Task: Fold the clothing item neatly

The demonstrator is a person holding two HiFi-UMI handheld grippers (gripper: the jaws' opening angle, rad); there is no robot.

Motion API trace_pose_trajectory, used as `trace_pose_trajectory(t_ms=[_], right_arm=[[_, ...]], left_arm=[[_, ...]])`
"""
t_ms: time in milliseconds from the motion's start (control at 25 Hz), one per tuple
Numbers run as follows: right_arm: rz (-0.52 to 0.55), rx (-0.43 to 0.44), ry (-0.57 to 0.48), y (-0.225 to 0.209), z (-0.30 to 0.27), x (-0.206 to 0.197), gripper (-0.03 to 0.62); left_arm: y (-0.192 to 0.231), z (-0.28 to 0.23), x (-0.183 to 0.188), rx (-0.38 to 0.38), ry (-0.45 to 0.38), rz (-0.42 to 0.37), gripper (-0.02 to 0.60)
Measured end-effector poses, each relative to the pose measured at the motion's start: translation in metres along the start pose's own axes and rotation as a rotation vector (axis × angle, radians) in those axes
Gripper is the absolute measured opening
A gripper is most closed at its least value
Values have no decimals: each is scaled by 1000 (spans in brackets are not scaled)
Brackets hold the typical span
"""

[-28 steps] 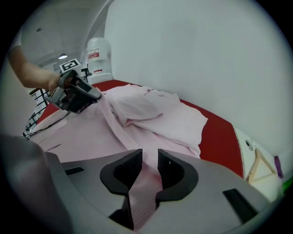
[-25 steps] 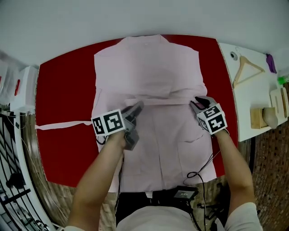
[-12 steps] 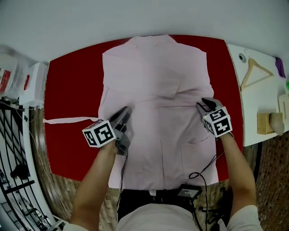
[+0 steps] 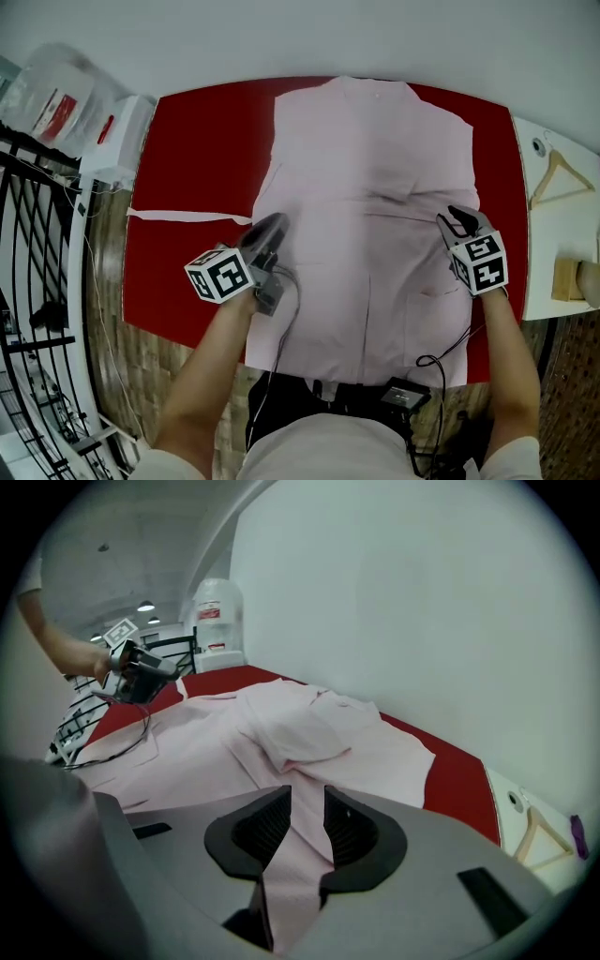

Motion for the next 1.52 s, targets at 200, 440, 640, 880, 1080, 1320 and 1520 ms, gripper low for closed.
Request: trace_pose_trajectory(t_ms=[200,440,640,880,1080,1320,1520], right_arm=[[45,24,-32,47,-4,41,112],[92,52,-61,111,-24,104,112],[151,99,-74,162,-45,151,112],[218,154,-73,210,-71,195,112],[266,201,-72,244,-99,220,112],[310,258,-67,284,-123,247,112],[346,302,-79,318,-144,270,112]], left_arm=[[18,34,2,-28,-25,10,63],[51,81,7,-48,-19,47,63],[79,120,20,-48,-50,73,63],[111,162,39,-20,-114,104,63],[136,186,51,-2,-159,122,63],[161,210,58,18,-195,150,63],[180,228,65,34,-217,167,63]])
Point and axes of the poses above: the fingertips, and each gripper's own axes: z backward along the fingers, y to its left, x out of its top, the point moved 8 cm from there along z, backward along the fingers, and after that the axes turned 6 degrees about z, right-handed, at the moved point
